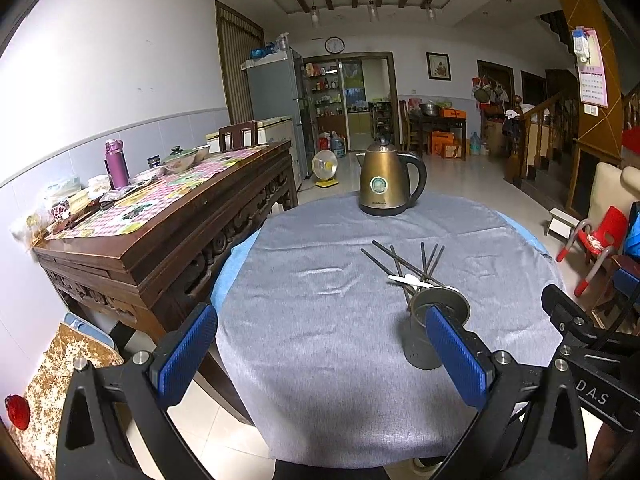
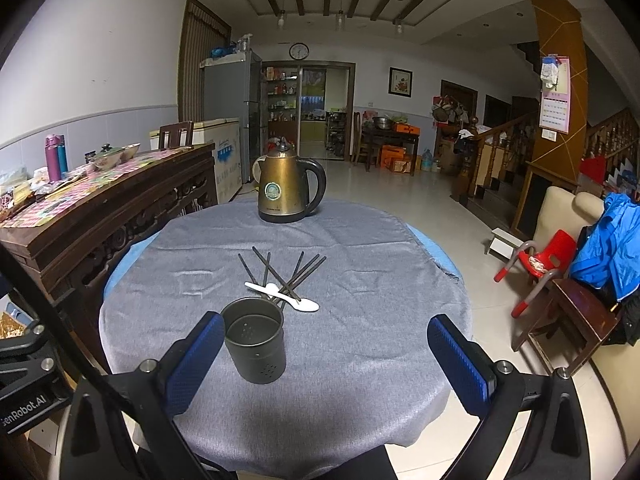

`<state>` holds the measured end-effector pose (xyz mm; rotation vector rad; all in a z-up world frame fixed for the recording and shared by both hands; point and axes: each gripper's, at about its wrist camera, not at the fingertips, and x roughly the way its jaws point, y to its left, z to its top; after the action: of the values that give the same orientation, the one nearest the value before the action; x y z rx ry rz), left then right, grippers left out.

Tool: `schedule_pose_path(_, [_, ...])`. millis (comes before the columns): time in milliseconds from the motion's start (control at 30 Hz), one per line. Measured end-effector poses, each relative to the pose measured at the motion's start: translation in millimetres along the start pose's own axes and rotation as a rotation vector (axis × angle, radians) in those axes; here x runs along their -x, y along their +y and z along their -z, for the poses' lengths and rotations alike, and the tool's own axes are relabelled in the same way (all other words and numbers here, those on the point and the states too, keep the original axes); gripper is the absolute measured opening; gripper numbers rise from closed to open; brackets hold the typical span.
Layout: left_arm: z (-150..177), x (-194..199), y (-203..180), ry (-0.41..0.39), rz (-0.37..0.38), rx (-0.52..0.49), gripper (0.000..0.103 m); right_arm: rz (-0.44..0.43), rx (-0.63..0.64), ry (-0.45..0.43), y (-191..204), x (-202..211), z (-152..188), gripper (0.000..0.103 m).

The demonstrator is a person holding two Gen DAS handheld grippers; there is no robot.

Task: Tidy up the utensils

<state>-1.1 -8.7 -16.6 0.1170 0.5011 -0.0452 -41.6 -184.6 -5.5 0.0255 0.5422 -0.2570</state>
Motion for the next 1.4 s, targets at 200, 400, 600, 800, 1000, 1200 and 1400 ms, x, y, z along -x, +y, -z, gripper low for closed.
schedule_pose_path(200, [3.2, -3.6, -1.0, -0.026, -0.01, -0.018, 0.103, -0.001, 0.0, 0.002, -0.1, -0.2, 0.6, 0.103])
schedule_pose_path(400, [6.4, -15.6, 1.5, 0.008, 0.005, 0.003, 0.103, -0.01, -0.013, 0.017, -3.4, -4.8, 3.2, 0.103])
schedule_pose_path(600, [4.2, -47.7, 13.0, 0.068, 0.006, 0.057, 0.103, -0.03, -0.064, 0.055, -22.8, -25.5, 4.9, 0.103])
schedule_pose_path(800, [-1.7, -94.1, 23.2, 0.166, 0.031, 0.113, 0.103, -0.113, -0.117, 0.113, -53.1, -65.4, -4.1, 0.103])
schedule_pose_path(1000, [-4.9, -158.1, 29.9, 0.271, 0.103, 0.174, 0.103, -0.222, -0.17, 0.155, -73.1, -122.1, -14.5, 0.099])
schedule_pose_path(1200, [-8.5, -228.3, 20.8, 0.35, 0.192, 0.178, 0.095, -0.364, -0.182, 0.222, -73.0, -194.4, -16.8, 0.073])
schedule_pose_path(1400, [-15.9, -294.5, 0.2, 0.454, 0.375, 0.247, 0.077, -0.507, -0.139, 0.293, -58.9, -273.6, -38.7, 0.054])
